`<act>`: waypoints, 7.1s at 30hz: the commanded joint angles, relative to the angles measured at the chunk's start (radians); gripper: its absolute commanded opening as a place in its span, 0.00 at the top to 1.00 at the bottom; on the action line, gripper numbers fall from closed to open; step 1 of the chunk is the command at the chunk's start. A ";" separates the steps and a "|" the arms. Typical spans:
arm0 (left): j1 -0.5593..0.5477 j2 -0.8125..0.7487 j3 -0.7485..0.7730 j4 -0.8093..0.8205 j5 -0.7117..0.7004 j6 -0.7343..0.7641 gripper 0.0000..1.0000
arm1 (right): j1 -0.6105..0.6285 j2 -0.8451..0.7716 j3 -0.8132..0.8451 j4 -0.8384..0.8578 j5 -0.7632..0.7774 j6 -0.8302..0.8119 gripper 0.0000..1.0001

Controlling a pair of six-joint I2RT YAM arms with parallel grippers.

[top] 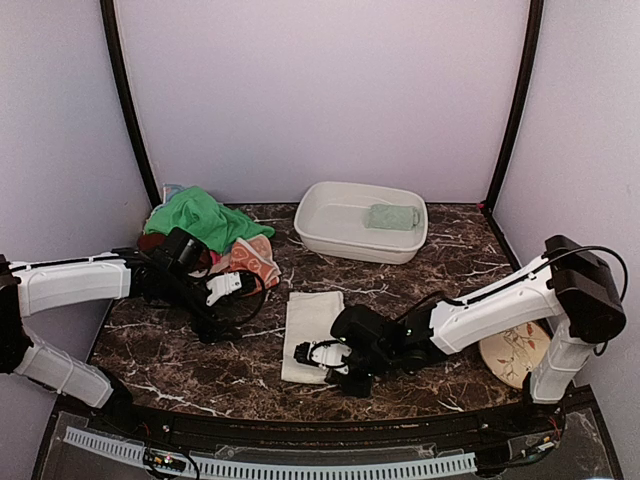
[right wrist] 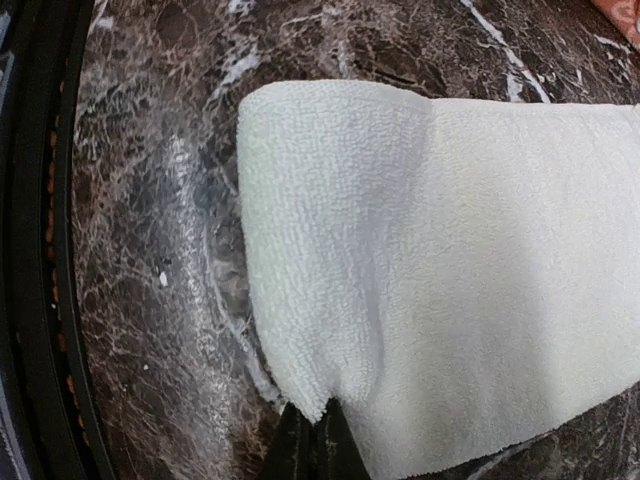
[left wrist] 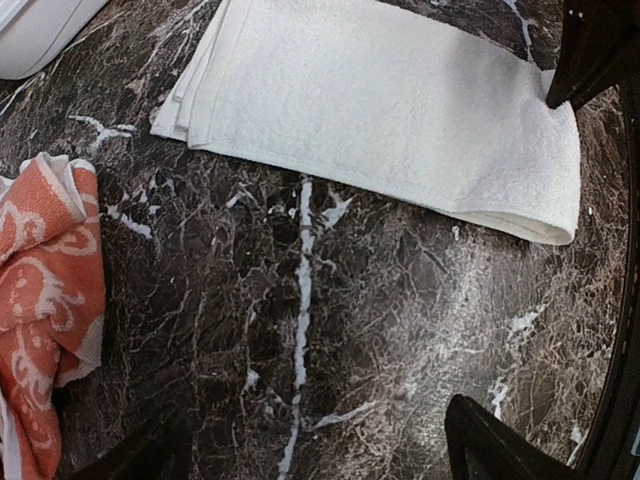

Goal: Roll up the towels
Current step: Roll the towel at the center of the board.

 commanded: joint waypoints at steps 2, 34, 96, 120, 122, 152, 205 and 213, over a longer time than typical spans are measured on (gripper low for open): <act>0.007 -0.050 -0.025 -0.012 0.097 0.036 0.11 | -0.121 0.053 0.056 0.052 -0.349 0.239 1.00; -0.374 0.234 0.060 0.174 -0.105 0.234 0.35 | -0.273 0.377 0.331 -0.141 -0.776 0.478 1.00; -0.186 0.612 0.392 -0.282 0.362 0.058 1.00 | -0.019 -0.457 -0.415 0.525 0.386 0.099 0.19; -0.158 0.681 0.450 -0.344 0.409 0.046 1.00 | 0.132 0.115 -0.152 0.748 0.407 -0.252 0.58; -0.158 0.680 0.448 -0.343 0.408 0.050 0.97 | 0.121 0.117 -0.158 0.745 0.395 -0.222 0.69; -0.157 0.174 0.148 0.055 0.039 0.129 0.44 | -0.160 0.157 -0.097 0.530 -0.174 0.330 1.00; -0.230 0.454 0.250 -0.155 0.108 0.212 1.00 | -0.249 -0.187 -0.311 0.745 0.150 0.425 0.00; -0.188 0.527 0.333 -0.281 0.218 0.189 1.00 | -0.267 -0.421 -0.519 0.892 0.191 0.449 0.00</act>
